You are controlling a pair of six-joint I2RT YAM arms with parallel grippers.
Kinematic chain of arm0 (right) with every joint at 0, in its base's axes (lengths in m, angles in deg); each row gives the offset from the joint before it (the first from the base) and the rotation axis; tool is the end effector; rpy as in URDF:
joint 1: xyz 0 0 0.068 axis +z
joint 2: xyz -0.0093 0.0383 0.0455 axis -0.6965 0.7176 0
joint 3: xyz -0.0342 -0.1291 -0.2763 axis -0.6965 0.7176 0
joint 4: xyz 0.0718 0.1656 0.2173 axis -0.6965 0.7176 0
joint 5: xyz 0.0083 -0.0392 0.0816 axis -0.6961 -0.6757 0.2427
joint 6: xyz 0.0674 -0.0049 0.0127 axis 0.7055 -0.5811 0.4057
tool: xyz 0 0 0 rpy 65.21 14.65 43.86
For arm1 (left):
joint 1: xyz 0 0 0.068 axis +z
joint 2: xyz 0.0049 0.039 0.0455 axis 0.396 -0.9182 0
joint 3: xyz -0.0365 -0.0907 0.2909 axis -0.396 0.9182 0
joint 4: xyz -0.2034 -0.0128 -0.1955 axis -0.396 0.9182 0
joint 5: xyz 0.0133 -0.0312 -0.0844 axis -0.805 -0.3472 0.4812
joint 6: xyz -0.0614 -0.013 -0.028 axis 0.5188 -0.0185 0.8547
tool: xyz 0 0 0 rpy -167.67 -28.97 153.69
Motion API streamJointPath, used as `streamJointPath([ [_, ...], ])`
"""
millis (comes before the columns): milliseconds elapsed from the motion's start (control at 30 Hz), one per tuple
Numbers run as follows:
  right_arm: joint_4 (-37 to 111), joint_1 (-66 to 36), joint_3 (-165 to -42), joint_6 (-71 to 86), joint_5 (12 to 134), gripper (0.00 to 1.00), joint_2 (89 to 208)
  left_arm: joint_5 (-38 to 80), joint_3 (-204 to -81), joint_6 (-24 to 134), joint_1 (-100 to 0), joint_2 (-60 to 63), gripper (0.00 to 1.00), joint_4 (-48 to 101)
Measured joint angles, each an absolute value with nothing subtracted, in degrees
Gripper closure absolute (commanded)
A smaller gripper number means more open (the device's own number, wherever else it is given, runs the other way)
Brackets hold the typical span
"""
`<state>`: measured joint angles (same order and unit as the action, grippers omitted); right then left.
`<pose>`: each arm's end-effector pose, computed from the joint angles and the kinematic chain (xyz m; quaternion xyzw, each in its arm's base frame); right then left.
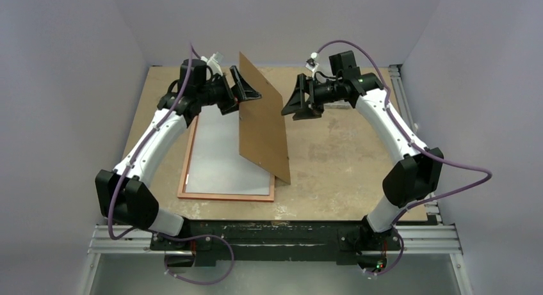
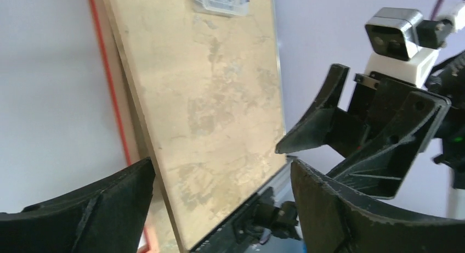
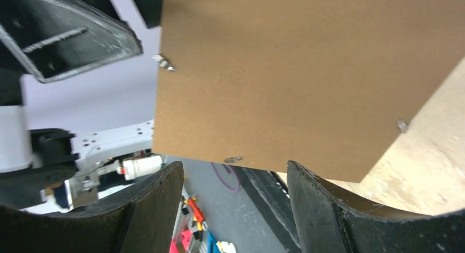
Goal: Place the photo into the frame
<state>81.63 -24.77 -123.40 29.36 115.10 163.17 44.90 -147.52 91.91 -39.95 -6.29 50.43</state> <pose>0.3575 0.1708 0.3931 -0.0909 0.8495 0.4960 0.1553 0.3382 -0.1318 0.3858 -0.0914 0.8308 -0.4667 0.2891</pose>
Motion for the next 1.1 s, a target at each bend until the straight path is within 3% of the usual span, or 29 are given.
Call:
streamJointPath([
  [200, 85.8, -24.8, -120.2, 23.9, 108.2, 0.33, 162.8, 40.4, -151.2, 86.2, -39.9, -9.0, 0.55, 57.7],
  [500, 86.7, -26.2, -110.1, 20.6, 103.3, 0.34, 162.1, 39.4, -146.3, 85.6, -39.8, -11.1, 0.99, 57.8],
  [700, 84.3, -32.1, -102.7, 20.6, 103.6, 0.32, 159.1, 41.4, -142.0, 87.7, -38.8, -11.3, 1.00, 54.7],
  [900, 80.7, -38.6, -98.0, 22.1, 105.0, 0.08, 156.3, 44.9, -135.5, 90.8, -37.0, -7.1, 1.00, 48.7],
  [1100, 77.0, -38.5, -95.5, 23.6, 106.4, 0.06, 152.8, 49.3, -129.6, 93.4, -34.8, 2.6, 1.00, 43.9],
])
